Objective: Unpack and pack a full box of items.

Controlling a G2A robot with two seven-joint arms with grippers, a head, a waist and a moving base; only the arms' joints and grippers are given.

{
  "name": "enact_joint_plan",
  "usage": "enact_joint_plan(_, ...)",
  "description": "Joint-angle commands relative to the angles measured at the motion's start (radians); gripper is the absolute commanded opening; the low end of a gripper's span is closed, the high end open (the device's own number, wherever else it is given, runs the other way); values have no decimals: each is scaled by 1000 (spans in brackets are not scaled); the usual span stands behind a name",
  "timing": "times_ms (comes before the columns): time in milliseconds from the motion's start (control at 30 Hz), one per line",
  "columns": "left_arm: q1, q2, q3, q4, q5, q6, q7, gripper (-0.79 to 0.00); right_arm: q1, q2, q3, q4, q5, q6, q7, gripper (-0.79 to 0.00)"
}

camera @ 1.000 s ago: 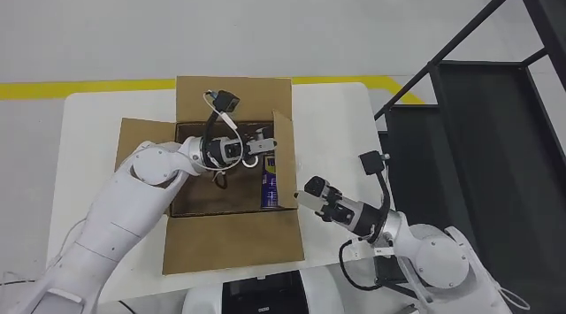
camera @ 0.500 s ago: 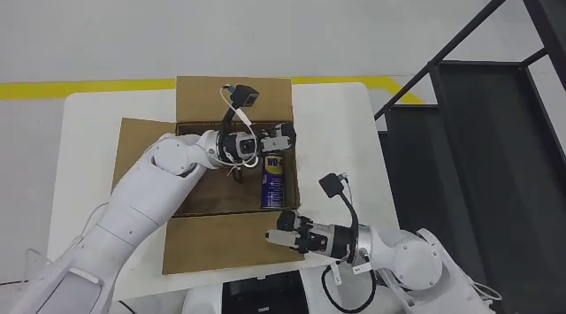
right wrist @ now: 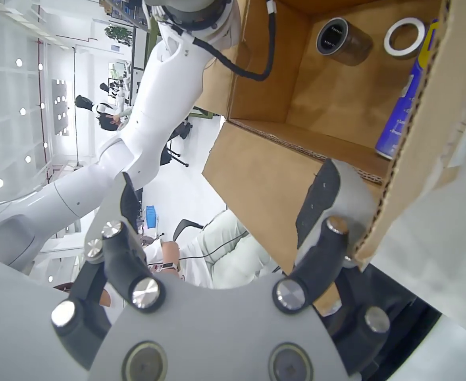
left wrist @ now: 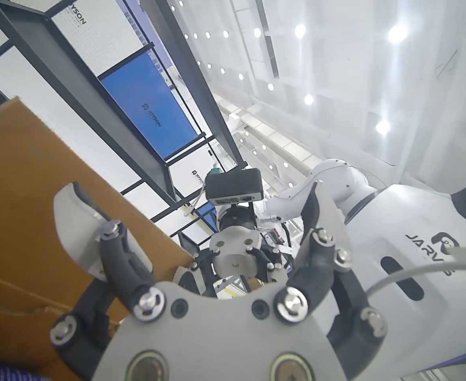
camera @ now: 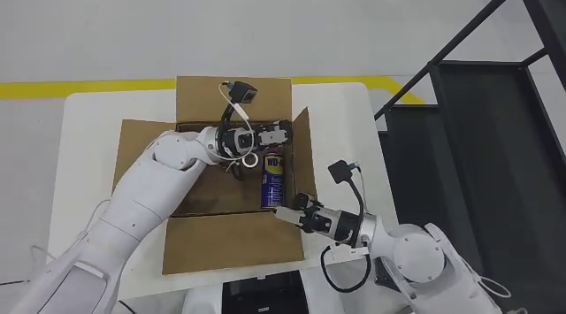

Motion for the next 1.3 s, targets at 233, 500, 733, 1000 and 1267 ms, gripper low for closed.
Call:
enact_joint_plan(233, 67, 100, -257, -179, 112, 123, -132, 0, -45, 9, 95, 29, -9, 8, -56, 0)
enact_joint_plan(500, 199, 194, -523, -331, 190, 314, -323, 0, -1, 12, 74, 106, -67, -8, -80, 0)
enact_joint_plan(733, 314, 256, -735, -421, 202, 447, -456, 0, 48, 9, 26, 166, -84, -14, -120, 0)
enact_joint_plan(1000, 437, 299, -878, -381, 306, 439, -448, 0, 107, 6, -15, 218, -143, -54, -178, 0)
enact_joint_plan(1267, 511, 326, -972, -299, 387, 403, -412, 0, 139, 4, -28, 273, -226, -86, -275, 0)
